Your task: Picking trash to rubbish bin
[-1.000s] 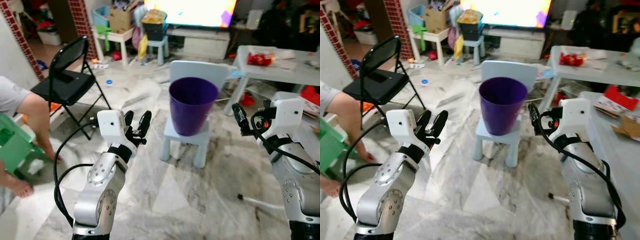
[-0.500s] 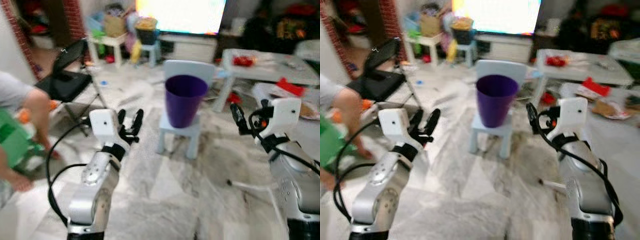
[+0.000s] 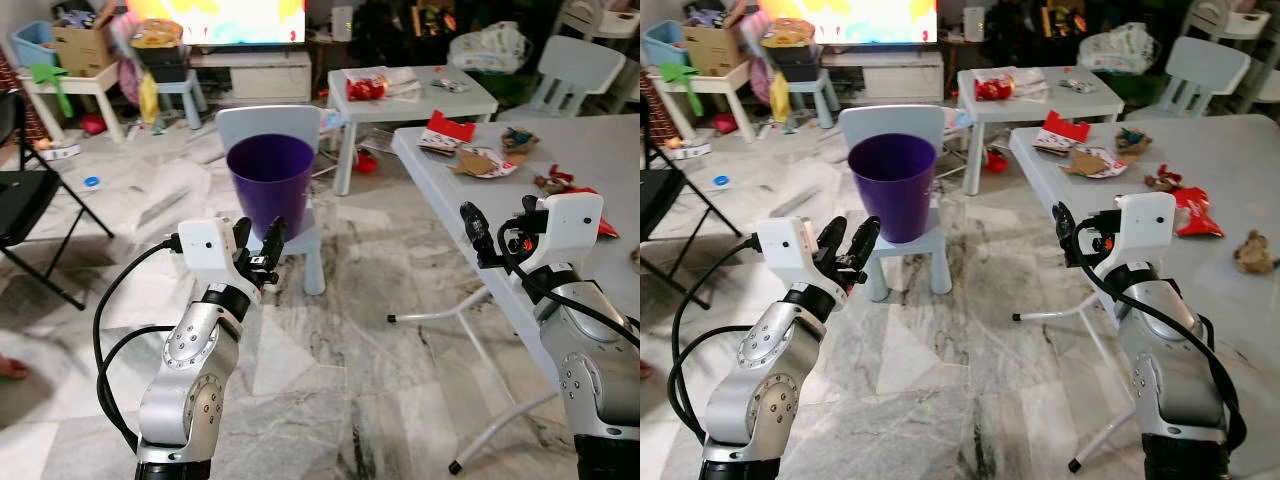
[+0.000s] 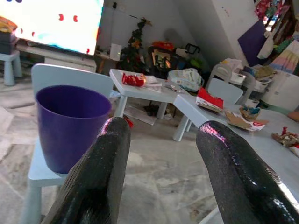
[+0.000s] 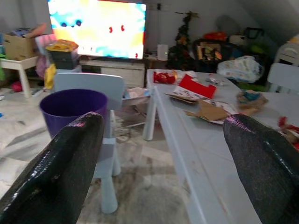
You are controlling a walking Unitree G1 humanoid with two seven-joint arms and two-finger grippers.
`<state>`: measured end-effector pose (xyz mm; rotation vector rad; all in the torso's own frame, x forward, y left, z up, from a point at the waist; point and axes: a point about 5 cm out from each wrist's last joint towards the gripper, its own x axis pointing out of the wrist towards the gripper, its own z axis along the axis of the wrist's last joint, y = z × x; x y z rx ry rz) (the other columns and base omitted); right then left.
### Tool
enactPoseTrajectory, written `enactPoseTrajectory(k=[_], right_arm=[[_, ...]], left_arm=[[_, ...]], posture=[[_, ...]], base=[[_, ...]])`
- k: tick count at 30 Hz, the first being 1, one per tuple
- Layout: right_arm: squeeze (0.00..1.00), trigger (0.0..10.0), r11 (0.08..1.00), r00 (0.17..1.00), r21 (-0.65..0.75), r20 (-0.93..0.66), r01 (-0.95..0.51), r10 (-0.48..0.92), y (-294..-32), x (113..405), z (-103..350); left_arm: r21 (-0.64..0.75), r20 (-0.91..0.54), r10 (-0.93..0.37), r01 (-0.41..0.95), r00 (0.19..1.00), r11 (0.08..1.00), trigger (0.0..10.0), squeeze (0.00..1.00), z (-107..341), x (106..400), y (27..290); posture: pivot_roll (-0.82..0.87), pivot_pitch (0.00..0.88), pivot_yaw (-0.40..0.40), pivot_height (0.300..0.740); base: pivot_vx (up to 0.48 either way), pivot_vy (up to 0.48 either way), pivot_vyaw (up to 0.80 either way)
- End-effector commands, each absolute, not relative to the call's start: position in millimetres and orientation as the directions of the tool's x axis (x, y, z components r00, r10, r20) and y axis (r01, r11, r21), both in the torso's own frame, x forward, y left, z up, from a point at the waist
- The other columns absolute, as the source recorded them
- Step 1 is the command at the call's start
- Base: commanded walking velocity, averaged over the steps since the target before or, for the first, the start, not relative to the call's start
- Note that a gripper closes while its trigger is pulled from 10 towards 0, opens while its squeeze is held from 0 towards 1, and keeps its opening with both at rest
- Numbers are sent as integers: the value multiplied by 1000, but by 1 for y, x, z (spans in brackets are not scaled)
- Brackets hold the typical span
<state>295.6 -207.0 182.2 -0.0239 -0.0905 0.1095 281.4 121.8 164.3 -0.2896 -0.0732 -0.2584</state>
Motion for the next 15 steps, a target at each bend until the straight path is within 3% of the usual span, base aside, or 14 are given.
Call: enactPoseTrajectory(k=[1, 15], right_arm=[[129, 10000, 994, 988, -38, 109, -107, 111, -207, 298, 187], [125, 10000, 994, 990, -41, 101, -97, 101, -210, 297, 186]], left_arm=[[-276, 113, -240, 263, 964, 925, 10000, 0, 166, 283, 122], [-273, 91, -208, 225, 974, 935, 10000, 0, 161, 289, 137]], posture=[[7, 0, -41, 740], [3, 7, -39, 740]], base=[[0, 0, -800], [0, 0, -800]])
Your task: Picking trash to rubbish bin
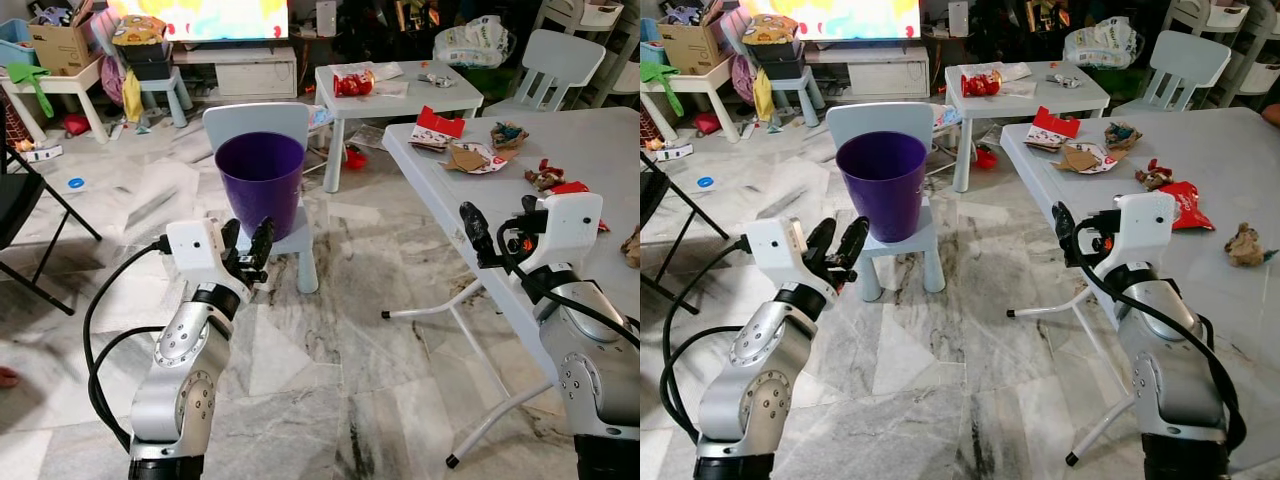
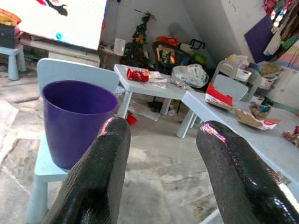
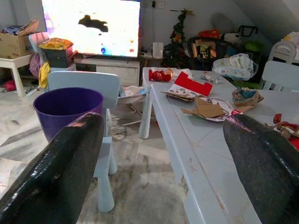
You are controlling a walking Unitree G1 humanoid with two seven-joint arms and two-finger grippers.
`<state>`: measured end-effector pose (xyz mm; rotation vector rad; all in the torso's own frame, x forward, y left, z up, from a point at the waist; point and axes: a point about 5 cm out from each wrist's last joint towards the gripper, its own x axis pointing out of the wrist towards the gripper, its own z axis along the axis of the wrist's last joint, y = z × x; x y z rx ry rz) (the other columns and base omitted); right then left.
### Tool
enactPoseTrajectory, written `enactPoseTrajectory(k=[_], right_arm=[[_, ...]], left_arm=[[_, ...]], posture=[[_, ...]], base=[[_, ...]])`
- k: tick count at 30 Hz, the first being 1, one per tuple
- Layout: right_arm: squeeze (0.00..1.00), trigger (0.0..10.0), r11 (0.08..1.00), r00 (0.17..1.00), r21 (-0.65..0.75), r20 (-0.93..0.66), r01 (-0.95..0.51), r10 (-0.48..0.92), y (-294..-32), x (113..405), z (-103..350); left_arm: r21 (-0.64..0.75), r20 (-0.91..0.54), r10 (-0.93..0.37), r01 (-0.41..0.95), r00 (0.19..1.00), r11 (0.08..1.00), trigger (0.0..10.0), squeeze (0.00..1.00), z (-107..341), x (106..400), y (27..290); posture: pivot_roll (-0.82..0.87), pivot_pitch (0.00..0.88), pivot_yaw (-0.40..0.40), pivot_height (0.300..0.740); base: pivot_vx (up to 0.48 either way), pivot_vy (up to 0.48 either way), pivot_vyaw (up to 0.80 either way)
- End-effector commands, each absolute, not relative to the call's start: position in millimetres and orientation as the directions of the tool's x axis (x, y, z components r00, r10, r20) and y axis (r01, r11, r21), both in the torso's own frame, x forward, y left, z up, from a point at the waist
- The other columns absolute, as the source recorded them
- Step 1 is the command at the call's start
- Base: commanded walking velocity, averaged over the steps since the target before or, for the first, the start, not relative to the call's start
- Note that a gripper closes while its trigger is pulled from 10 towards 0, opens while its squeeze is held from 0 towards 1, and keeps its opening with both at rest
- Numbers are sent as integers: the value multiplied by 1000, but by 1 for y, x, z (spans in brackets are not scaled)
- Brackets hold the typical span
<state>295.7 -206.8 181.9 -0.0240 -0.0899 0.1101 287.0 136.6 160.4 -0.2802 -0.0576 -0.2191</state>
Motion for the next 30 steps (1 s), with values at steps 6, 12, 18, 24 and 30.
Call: enactPoseTrajectory(k=[6, 12, 18, 24, 30], right_arm=[[94, 10000, 995, 992, -39, 92, -89, 92, -212, 296, 183], [86, 10000, 996, 992, -39, 88, -84, 87, -213, 295, 183], [86, 10000, 996, 993, -38, 88, -81, 84, -214, 295, 182], [90, 10000, 996, 993, -36, 88, -81, 84, -214, 295, 182], [51, 10000, 997, 994, -27, 75, -75, 77, -215, 297, 176]], left_arm=[[-266, 82, -192, 207, 978, 941, 10000, 0, 159, 291, 142], [-265, 75, -189, 202, 979, 943, 10000, 0, 157, 291, 143], [-260, 74, -202, 214, 977, 942, 10000, 0, 157, 291, 143], [-252, 70, -199, 211, 977, 945, 10000, 0, 156, 291, 144], [-230, 44, -179, 184, 983, 956, 10000, 0, 144, 290, 152]], posture=[[1, 10, -38, 740], [0, 13, -38, 740], [-1, 14, -35, 740], [0, 14, -35, 740], [4, 16, -32, 740]], base=[[0, 0, -800], [0, 0, -800], [0, 124, -800], [0, 0, -798], [0, 0, 0]])
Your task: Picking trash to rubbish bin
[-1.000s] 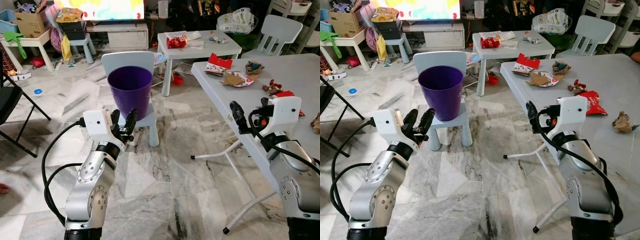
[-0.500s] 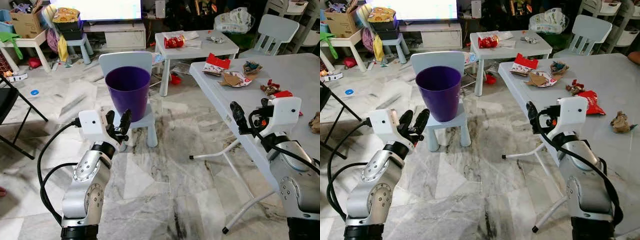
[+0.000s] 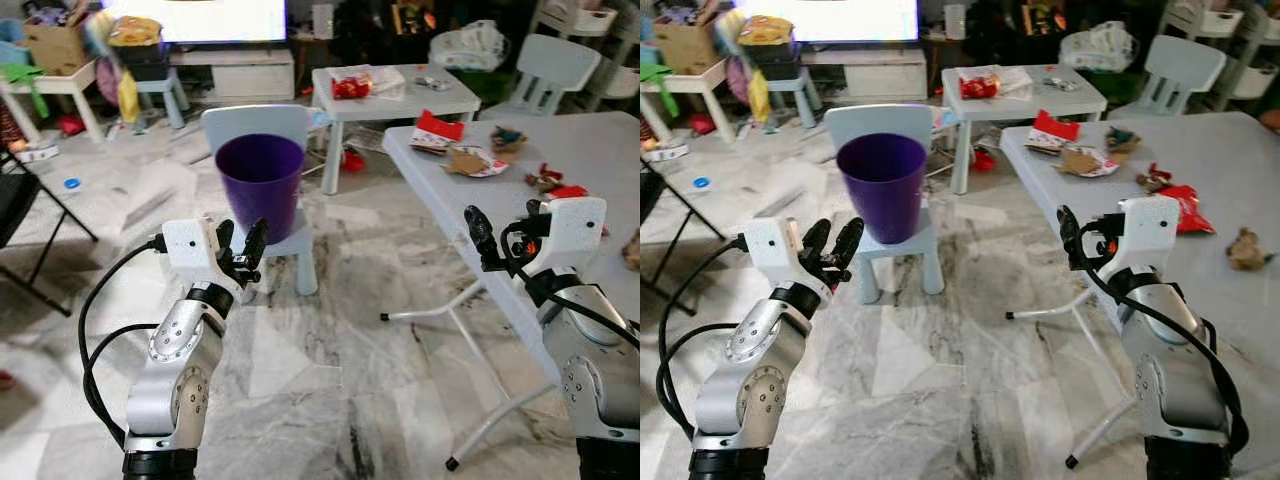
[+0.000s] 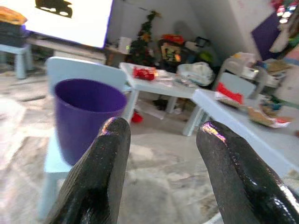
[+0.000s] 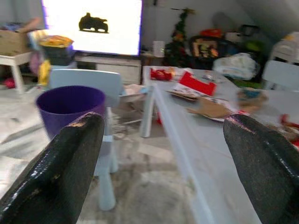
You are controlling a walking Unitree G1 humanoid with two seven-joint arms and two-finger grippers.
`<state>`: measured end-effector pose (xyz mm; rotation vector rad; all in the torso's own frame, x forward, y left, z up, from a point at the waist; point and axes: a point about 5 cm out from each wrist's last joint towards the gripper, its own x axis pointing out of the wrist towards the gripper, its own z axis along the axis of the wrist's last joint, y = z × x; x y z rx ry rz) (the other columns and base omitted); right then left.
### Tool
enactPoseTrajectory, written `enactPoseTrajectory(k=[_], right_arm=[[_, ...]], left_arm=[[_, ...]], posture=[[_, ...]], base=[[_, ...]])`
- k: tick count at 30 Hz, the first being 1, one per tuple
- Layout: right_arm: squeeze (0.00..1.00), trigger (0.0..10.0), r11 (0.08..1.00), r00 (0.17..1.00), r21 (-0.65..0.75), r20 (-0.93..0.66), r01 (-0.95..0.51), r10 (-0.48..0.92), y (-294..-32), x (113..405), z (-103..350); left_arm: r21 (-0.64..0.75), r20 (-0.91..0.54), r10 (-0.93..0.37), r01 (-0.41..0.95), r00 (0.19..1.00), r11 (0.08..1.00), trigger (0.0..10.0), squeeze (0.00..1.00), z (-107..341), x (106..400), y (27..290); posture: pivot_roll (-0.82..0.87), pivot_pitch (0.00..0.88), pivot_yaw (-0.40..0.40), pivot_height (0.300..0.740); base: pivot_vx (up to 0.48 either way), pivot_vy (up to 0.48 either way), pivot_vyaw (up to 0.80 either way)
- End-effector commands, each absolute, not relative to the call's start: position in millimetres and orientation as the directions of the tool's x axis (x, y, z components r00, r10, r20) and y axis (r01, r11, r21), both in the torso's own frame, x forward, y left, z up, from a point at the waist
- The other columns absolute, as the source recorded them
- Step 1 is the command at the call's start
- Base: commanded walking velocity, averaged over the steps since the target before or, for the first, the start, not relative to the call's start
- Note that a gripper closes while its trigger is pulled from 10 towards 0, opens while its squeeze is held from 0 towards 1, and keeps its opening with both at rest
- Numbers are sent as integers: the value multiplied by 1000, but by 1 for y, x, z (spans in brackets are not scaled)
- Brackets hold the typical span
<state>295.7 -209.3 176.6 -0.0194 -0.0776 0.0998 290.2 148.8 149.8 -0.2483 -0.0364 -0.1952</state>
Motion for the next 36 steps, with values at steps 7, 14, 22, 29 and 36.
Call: enactPoseTrajectory(k=[7, 14, 22, 29, 36], right_arm=[[0, 10000, 1000, 1000, -29, -7, -10, 10, -229, 302, 157], [0, 10000, 1000, 998, -17, -51, 22, -23, -238, 303, 141], [0, 10000, 1000, 999, 4, -48, 2, -1, -234, 302, 140], [0, 10000, 988, 994, 119, 40, -103, 99, -216, 302, 169], [0, 10000, 982, 991, 139, 71, -125, 116, -212, 293, 181]], left_arm=[[-173, -25, -127, 121, 992, 978, 10000, 0, 120, 287, 176], [-136, -74, -70, 60, 995, 989, 10000, 0, 101, 283, 198], [-122, -55, -74, 67, 996, 990, 10000, 0, 104, 284, 198], [-80, 125, -66, 76, 990, 994, 10000, 0, 149, 283, 190], [-103, 172, -34, 53, 985, 993, 10000, 0, 164, 271, 185]], posture=[[19, 12, -32, 740], [24, 5, -33, 740], [26, 0, -29, 740], [30, 0, -22, 740], [49, 0, -15, 740]], base=[[0, 0, 0], [0, 0, 0], [0, 0, 0], [0, 0, 0], [0, 0, 0]])
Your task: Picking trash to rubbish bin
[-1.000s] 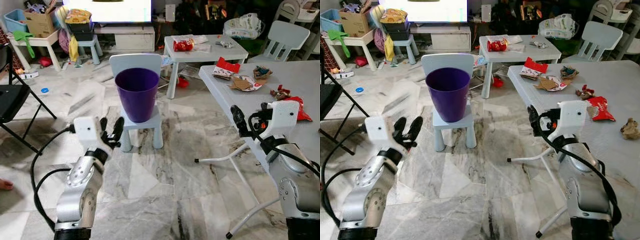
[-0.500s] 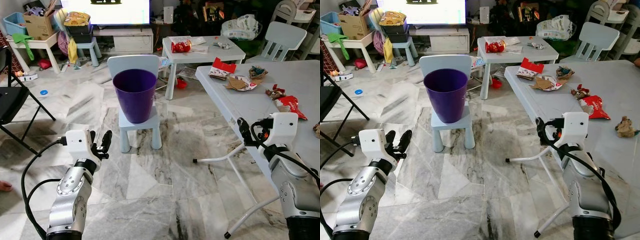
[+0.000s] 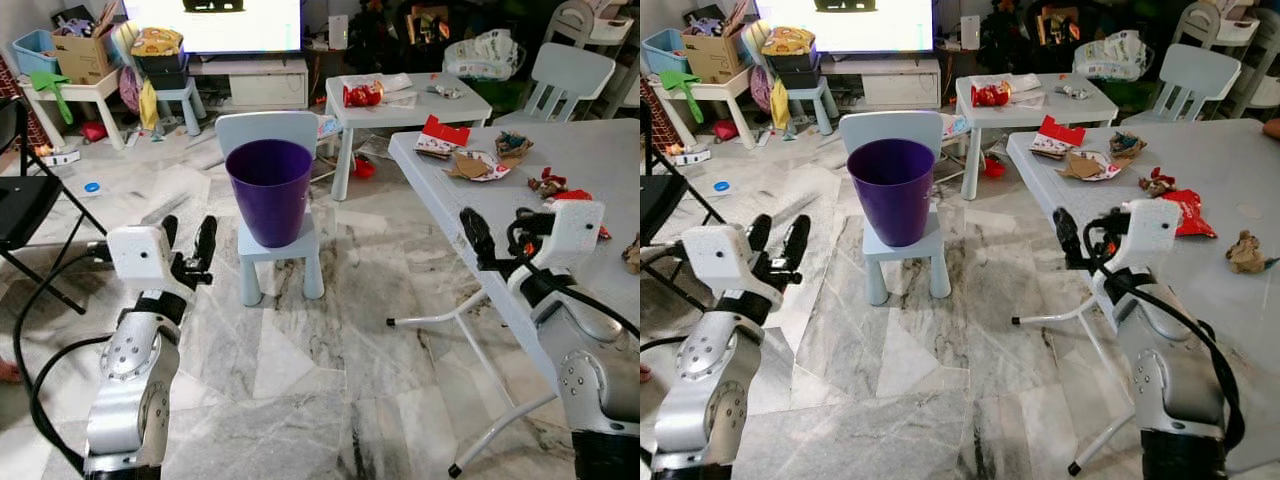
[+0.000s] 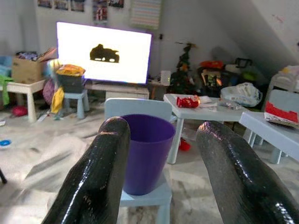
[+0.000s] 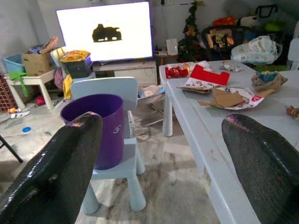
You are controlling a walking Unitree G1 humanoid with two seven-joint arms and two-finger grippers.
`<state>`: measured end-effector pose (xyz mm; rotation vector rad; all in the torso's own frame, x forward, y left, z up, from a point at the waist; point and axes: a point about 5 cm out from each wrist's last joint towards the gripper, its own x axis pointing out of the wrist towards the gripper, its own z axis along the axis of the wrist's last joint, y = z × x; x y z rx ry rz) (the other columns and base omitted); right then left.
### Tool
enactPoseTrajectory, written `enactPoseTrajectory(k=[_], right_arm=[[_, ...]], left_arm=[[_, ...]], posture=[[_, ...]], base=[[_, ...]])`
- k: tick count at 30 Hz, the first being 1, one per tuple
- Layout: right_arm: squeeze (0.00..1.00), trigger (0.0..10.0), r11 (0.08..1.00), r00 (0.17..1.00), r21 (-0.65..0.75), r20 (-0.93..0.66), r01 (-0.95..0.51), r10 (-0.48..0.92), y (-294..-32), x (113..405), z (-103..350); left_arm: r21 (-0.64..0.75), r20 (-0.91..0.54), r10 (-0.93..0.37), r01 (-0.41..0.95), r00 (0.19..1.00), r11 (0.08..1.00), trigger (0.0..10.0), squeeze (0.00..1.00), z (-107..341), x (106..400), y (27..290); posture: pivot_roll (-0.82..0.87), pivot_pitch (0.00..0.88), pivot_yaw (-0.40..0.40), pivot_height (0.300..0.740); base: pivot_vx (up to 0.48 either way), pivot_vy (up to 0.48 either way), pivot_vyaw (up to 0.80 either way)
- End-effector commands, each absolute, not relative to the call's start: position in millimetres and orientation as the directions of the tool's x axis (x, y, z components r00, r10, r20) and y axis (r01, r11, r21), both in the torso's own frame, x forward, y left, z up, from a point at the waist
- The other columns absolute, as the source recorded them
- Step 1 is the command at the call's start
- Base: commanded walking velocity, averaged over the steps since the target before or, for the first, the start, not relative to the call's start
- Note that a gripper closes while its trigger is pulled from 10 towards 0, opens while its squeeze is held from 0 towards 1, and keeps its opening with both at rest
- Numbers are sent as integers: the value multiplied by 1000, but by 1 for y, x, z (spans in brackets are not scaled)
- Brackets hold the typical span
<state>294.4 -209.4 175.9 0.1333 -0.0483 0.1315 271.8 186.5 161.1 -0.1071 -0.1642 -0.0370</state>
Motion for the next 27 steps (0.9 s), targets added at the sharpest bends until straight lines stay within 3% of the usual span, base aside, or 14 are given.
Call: enactPoseTrajectory(k=[1, 7, 14, 23, 27], right_arm=[[0, 10000, 980, 989, 146, 75, -136, 126, -209, 290, 183], [0, 10000, 959, 977, 186, 65, -213, 204, -184, 284, 180], [0, 10000, 958, 976, 188, 30, -215, 214, -179, 278, 170], [0, 10000, 977, 976, 13, 50, -211, 210, -173, 271, 155], [0, 10000, 971, 971, 9, 38, -238, 237, -164, 264, 147]], left_arm=[[-121, 179, -13, 35, 984, 992, 10000, 0, 168, 267, 183], [-139, 125, -29, 46, 992, 989, 10000, 0, 156, 254, 170], [-141, 98, -43, 57, 994, 988, 10000, 0, 149, 249, 167], [-112, 45, -59, 64, 997, 992, 10000, 0, 122, 240, 174], [-112, 39, -65, 69, 997, 991, 10000, 0, 117, 236, 172]], posture=[[57, 0, -13, 740], [64, 0, -11, 740], [63, 0, -5, 740], [59, 0, -3, 740], [61, 0, -3, 740]], base=[[0, 0, 0], [0, 0, 0], [0, 0, 0], [0, 0, 0], [0, 0, 0]])
